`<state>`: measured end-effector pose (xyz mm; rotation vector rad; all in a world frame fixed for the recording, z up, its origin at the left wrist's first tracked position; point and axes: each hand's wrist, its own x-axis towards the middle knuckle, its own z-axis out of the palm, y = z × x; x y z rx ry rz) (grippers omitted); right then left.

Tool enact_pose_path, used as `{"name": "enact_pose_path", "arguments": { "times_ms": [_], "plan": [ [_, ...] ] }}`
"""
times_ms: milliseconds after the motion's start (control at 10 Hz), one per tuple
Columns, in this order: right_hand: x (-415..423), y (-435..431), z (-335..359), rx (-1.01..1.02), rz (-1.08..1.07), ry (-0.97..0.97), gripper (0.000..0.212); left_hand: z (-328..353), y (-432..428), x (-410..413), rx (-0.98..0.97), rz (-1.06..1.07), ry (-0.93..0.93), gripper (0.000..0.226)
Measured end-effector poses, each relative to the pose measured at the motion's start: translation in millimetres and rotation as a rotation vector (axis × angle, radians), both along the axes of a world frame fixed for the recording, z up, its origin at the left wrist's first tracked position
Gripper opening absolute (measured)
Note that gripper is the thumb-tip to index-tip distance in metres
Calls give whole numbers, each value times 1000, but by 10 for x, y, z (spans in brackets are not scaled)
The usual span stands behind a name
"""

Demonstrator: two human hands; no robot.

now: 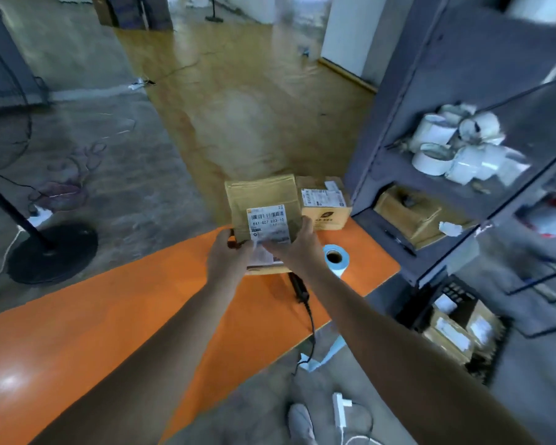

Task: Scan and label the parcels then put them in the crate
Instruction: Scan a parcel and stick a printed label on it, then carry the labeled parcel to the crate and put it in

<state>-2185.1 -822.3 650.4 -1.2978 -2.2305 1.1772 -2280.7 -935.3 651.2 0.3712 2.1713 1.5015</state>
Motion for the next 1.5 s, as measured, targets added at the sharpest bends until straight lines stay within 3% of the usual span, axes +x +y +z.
{"name": "enact_pose_path", "arguments": {
  "times_ms": [200, 300, 500, 700, 800, 1200, 1500],
  "plan": [
    [754, -114, 282, 42, -173, 58, 67, 142, 90, 450, 99, -226, 76, 23],
    [1223, -128, 366, 89, -267, -4, 54, 211, 172, 824, 139, -318, 66, 20],
    [2200, -192, 424, 109, -436, -37, 49, 259, 351, 1648, 159, -496, 8, 12],
    [3251, -140, 379, 122, -560, 7, 44, 245, 616, 2620, 124, -614, 1, 21],
    [3797, -47, 356, 120, -571, -5, 35, 199, 758, 3141, 95, -635, 8, 20],
    [5658, 736, 241, 102, -449, -7, 44, 214, 1341, 5087, 72, -540, -64, 18],
    [6252, 1634, -26, 70, -453, -82, 29, -107, 2238, 5623, -1, -542, -136, 20]
  ]
}}
